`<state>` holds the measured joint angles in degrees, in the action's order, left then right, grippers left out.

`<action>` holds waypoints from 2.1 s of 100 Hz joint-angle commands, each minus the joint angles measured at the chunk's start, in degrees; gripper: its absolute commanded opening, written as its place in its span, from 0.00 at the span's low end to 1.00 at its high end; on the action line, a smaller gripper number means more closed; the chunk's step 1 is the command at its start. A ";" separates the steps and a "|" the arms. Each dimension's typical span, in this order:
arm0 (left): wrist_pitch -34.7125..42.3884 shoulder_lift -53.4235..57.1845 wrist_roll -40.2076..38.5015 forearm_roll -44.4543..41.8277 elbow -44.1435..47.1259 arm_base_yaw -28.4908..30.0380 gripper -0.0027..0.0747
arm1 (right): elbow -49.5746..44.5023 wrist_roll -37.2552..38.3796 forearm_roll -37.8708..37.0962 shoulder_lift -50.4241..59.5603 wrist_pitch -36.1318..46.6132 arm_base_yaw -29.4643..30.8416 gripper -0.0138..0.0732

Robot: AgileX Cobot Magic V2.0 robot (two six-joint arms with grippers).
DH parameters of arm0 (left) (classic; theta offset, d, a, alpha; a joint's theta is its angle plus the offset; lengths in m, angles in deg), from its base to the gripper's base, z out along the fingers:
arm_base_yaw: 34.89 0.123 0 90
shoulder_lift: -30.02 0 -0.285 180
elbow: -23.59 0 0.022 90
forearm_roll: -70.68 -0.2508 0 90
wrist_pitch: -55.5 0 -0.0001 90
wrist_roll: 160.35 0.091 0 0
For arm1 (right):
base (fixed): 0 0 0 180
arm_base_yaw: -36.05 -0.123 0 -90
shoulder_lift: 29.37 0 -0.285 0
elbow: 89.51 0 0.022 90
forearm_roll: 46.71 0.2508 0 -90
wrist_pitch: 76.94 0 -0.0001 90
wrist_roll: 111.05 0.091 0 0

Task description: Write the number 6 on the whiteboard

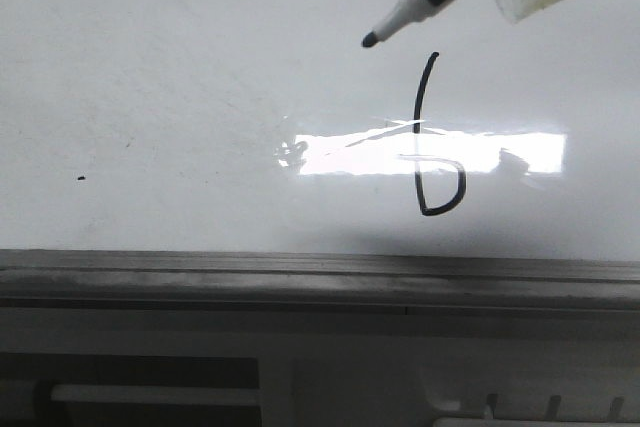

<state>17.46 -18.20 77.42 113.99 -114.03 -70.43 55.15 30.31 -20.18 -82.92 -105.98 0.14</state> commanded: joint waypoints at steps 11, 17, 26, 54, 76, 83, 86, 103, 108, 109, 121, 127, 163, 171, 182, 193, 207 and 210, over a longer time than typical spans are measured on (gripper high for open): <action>-4.23 -13.09 8.13 8.38 -9.75 0.18 0.59 | 1.97 -0.86 0.61 -1.96 3.64 -4.53 0.11; -6.77 -16.86 11.29 10.83 -11.94 0.18 0.59 | 1.97 -0.86 0.61 -2.75 3.73 -6.29 0.11; -11.79 -21.27 17.54 14.41 -14.16 0.04 0.59 | 1.97 -0.86 0.61 -3.72 4.63 -8.42 0.11; -10.96 -27.38 20.09 14.33 -15.11 -5.47 0.59 | 1.97 -0.86 0.61 -5.65 5.68 -12.55 0.11; -7.98 -28.07 22.99 13.87 -15.11 -9.58 0.59 | 1.97 -0.86 0.74 -6.43 5.68 -14.24 0.11; -6.67 -28.07 22.99 13.49 -15.11 -10.31 0.58 | 1.97 -0.86 0.87 -6.66 5.68 -14.53 0.11; -6.06 -28.07 22.99 13.37 -15.11 -10.43 0.57 | 1.97 -0.86 1.00 -6.66 5.68 -14.53 0.11; -3.34 -28.07 22.99 13.64 -15.11 -10.43 0.32 | 1.97 -0.86 2.47 -6.66 5.57 -14.53 0.11; -3.34 -28.07 22.99 13.94 -15.11 -10.43 0.21 | 1.97 -0.86 2.84 -6.66 5.45 -14.53 0.11; -3.34 -28.17 22.99 14.08 -15.11 -10.43 0.18 | 1.97 -0.86 2.85 -6.66 5.45 -14.53 0.11; -3.34 -28.16 22.99 14.08 -15.11 -10.43 0.01 | 1.97 -0.86 2.85 -6.66 5.10 -14.53 0.11; -3.45 -28.16 22.99 14.08 -15.11 -10.43 0.01 | 1.97 -0.86 2.93 -6.66 4.88 -14.53 0.11; -5.62 -28.16 21.49 14.22 -15.11 -10.43 0.01 | 1.97 -0.86 1.65 -6.13 4.88 -14.32 0.62; -5.26 -28.16 19.97 14.22 -14.78 -10.32 0.01 | 1.97 -0.86 0.47 -4.23 4.88 -13.13 0.76; -0.21 -28.06 14.85 15.35 -13.05 -10.31 0.01 | 1.97 -0.86 -0.57 0.26 4.88 -10.20 0.75; 11.42 -28.06 8.89 21.85 -9.48 -10.31 0.01 | 1.97 -0.86 -1.04 5.80 5.40 -5.75 0.62; 28.18 -28.06 8.27 36.71 -4.31 -11.29 0.01 | 1.97 -0.86 -1.04 12.03 4.44 0.18 0.18; 31.71 -28.16 8.38 38.98 -3.56 -11.74 0.01 | 1.97 -0.86 -1.04 13.21 4.32 1.41 0.08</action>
<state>38.02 -47.25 86.82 142.64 -118.16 -81.02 55.15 29.65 -21.37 -72.72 -104.30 -1.70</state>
